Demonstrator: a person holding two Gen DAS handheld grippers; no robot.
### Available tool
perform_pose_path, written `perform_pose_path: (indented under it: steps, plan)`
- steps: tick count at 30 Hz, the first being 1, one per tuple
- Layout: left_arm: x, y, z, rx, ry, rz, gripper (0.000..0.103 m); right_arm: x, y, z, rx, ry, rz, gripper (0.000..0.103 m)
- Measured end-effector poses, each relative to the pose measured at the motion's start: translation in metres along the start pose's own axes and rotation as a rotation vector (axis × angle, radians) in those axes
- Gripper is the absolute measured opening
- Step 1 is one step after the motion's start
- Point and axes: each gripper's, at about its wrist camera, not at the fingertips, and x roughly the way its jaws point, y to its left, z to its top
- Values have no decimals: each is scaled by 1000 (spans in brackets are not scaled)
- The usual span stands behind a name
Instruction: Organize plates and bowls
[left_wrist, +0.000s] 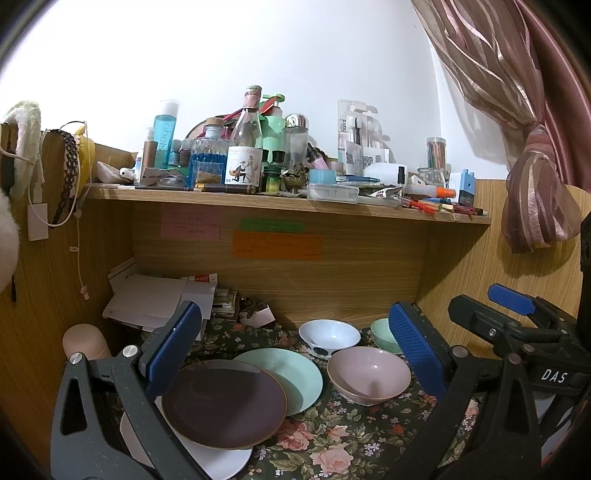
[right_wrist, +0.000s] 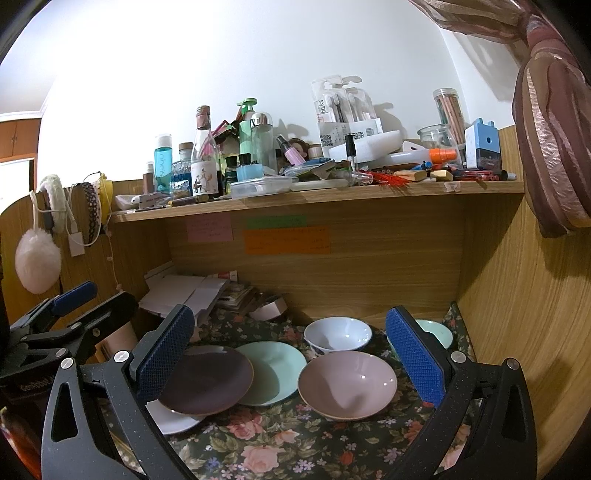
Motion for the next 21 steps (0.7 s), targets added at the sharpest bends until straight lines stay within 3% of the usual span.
perform_pose_path:
  steps: [21]
  plan:
    - [11,2,-7,-7,23,0,103,13,-3,-6,11,40,-3,103]
